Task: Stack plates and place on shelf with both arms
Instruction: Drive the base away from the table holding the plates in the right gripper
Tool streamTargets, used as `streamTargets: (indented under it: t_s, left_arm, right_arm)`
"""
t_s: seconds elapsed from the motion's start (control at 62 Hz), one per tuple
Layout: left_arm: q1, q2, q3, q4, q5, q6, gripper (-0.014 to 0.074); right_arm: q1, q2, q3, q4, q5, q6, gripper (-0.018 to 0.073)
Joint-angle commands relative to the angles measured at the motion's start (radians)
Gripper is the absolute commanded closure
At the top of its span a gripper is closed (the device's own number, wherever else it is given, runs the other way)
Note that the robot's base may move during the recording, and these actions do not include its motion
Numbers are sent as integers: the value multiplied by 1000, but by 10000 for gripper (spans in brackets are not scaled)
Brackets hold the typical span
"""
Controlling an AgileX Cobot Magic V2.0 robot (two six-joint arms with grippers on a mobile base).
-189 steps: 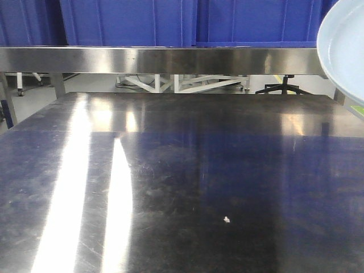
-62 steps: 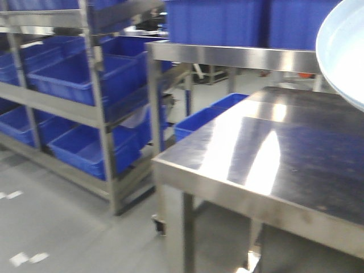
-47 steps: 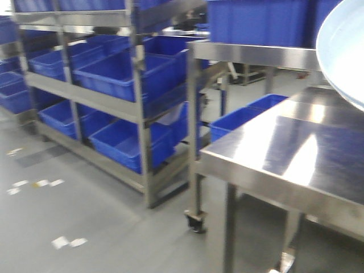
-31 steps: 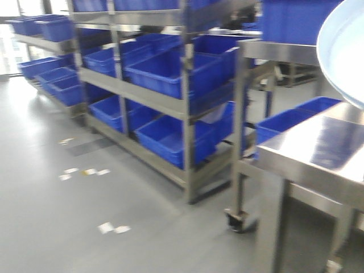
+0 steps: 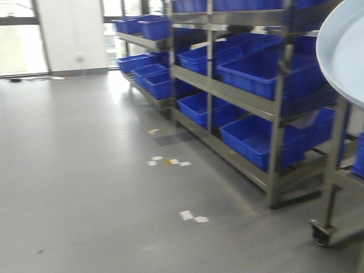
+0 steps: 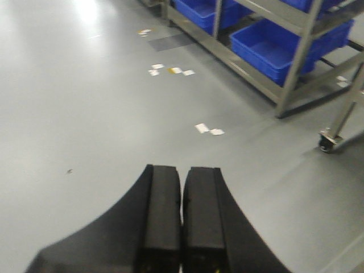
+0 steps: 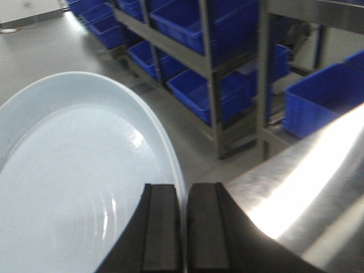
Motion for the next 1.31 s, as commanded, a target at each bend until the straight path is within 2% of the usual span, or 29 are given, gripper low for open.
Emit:
streamTargets:
  t_s: [0.0, 1.291]
  left_arm:
    - [1, 4, -31, 3, -76, -10, 499]
    - [1, 16, -31, 3, -76, -10, 499]
  right_arm:
    - [-8, 1, -32, -6, -95, -3, 502]
    - [-8, 11, -32, -6, -85, -3, 502]
